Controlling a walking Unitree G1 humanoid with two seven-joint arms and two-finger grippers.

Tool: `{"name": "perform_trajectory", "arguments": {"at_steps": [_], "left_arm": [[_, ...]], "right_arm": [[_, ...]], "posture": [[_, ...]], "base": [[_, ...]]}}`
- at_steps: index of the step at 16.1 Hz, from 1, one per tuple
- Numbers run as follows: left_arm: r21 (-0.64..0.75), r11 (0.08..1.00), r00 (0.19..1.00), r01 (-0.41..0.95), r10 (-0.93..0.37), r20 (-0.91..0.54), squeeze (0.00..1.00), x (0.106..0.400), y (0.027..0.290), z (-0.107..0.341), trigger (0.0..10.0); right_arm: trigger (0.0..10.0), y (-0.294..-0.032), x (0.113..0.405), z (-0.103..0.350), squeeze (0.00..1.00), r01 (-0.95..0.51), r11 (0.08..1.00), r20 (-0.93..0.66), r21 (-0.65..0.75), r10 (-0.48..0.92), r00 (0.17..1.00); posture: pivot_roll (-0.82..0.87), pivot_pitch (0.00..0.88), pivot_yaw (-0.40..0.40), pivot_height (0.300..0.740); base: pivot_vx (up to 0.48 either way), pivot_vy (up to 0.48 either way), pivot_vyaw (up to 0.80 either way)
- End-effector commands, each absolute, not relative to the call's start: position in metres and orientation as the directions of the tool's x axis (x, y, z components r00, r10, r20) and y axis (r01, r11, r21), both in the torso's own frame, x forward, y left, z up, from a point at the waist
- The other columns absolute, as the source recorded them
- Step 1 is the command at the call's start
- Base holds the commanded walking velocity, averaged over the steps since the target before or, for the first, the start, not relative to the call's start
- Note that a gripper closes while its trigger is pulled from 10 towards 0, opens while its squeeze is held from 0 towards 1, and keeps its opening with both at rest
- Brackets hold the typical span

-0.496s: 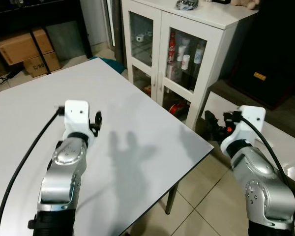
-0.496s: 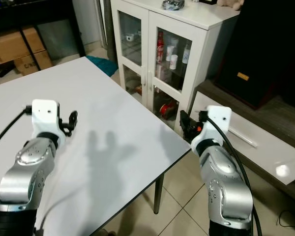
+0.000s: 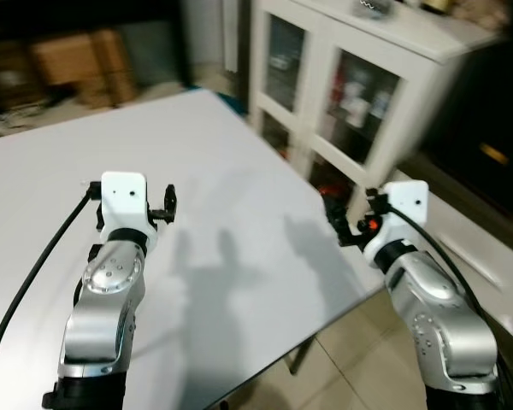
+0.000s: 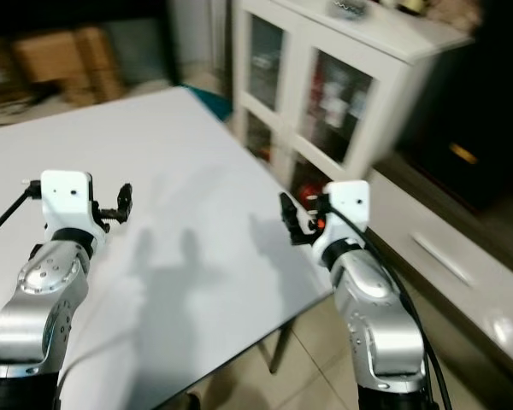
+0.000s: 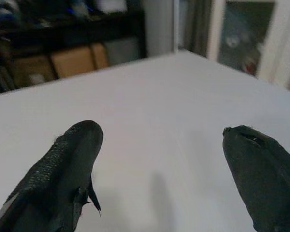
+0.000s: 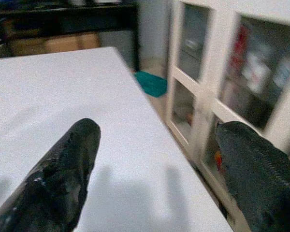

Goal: Setting the table

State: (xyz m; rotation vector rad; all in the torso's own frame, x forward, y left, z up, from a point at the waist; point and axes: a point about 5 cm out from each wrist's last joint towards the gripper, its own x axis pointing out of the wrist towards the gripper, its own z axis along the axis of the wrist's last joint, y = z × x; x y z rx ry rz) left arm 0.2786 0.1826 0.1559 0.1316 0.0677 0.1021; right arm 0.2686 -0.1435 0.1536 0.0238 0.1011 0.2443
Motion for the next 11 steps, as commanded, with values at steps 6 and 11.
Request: {"name": "perform_trajectory", "arguments": {"at_steps": [6, 11], "left_arm": [[0.079, 0.990, 0.993, -0.115, 0.117, -0.018, 1.00, 0.266, 0.171, 0.157, 10.0], [0.071, 0.997, 0.998, -0.036, 0.040, -0.056, 1.00, 0.271, 0.162, 0.154, 10.0]], "right_arm": [[10.0, -0.144, 0.268, 0.157, 1.00, -0.262, 0.965, -0.076, 0.024, 0.263, 0.962], [10.0, -0.144, 0.275, 0.155, 1.00, -0.237, 0.970, -0.067, 0.044, 0.240, 0.968]], "posture": [[0.12, 0.000, -0.038, 0.740], [0.11, 0.000, -0.028, 0.740]], "base": [[0.000, 0.000, 0.80], [0.000, 0.000, 0.80]]}}
